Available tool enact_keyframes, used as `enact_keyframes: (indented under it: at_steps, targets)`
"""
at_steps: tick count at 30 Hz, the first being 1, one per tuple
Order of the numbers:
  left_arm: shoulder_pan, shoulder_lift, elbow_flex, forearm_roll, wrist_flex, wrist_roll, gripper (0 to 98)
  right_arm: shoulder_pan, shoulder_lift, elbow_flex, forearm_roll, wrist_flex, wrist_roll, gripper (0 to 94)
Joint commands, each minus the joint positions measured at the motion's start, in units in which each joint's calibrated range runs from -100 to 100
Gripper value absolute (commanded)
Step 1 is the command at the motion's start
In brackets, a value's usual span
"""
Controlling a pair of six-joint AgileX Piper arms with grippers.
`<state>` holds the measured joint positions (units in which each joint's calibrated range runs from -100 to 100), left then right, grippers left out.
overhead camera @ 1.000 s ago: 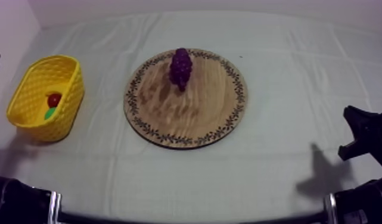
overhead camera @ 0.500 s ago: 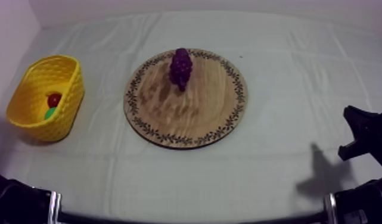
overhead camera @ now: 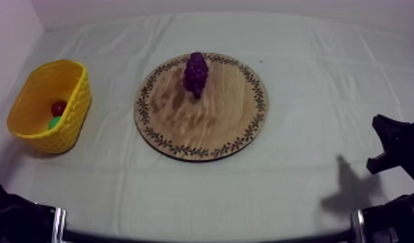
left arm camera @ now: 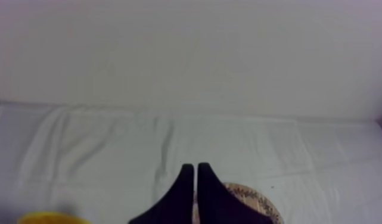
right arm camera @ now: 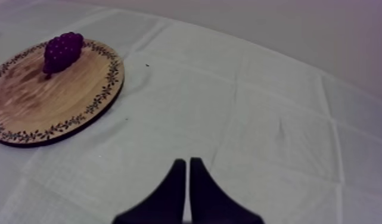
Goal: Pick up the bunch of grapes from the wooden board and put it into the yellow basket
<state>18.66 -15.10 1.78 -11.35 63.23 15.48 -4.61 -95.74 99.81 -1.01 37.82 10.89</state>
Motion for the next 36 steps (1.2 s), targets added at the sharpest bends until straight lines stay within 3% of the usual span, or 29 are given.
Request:
enact_keyframes:
  at_steps: [1,8,13,19,33,36]
  targets:
    - [1.4,4.9,-4.7,-0.88,2.4,0.8,0.0,0.0,0.0,0.0,0.0,0.0,0.0,0.4]
    - [6.2,14.9,-10.8,-5.44,7.2,4.1,0.0,0.0,0.0,0.0,0.0,0.0,0.0,0.4]
    - [9.1,21.8,-15.2,-6.98,12.2,5.6,0.0,0.0,0.0,0.0,0.0,0.0,0.0,0.4]
    - [10.6,30.0,-21.9,-6.69,15.9,7.2,0.0,0.0,0.0,0.0,0.0,0.0,0.0,0.4]
    - [11.4,41.9,-29.4,-5.35,16.6,10.1,0.4,0.0,0.0,0.0,0.0,0.0,0.0,0.4]
    - [11.5,42.6,-29.8,-5.15,17.0,10.3,16.1,0.0,0.0,0.0,0.0,0.0,0.1,0.4]
